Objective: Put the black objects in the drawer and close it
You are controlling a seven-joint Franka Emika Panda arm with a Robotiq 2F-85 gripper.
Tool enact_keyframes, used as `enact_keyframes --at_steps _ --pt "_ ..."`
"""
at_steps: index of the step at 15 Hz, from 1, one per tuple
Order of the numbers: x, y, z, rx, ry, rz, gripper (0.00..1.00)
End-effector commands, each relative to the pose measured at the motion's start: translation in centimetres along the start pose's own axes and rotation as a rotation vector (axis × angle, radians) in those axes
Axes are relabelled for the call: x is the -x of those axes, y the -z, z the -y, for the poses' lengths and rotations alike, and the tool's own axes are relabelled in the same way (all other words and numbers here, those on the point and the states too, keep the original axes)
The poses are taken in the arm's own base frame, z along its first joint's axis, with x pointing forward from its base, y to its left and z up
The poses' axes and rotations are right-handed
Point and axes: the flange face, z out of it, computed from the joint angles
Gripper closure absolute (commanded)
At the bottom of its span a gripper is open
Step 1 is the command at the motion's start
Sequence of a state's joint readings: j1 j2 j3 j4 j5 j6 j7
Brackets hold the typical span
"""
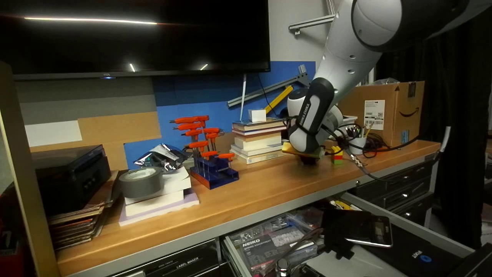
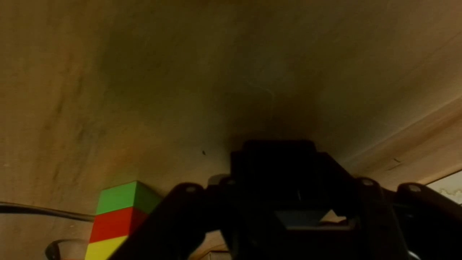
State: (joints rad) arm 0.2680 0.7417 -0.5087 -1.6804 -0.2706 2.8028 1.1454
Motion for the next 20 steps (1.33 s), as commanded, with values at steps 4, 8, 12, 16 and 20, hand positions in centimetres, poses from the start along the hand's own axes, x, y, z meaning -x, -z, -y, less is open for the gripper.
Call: enact_keyframes --at_steps 4,8,12,16,20 --pt "1.9 2.6 -1.6 0.016 0.032 0.043 0.73" --pt "5.6 5.9 -4.6 0.021 0.087 0.143 0.73" --pt "10.2 9.7 -7.7 -0.004 0.198 0.301 0.73" --pt "14.7 13.4 -11.6 -0.031 0.287 0.432 0.73" --pt "18.6 15.2 -15.8 -0.036 0.364 0.556 0.73"
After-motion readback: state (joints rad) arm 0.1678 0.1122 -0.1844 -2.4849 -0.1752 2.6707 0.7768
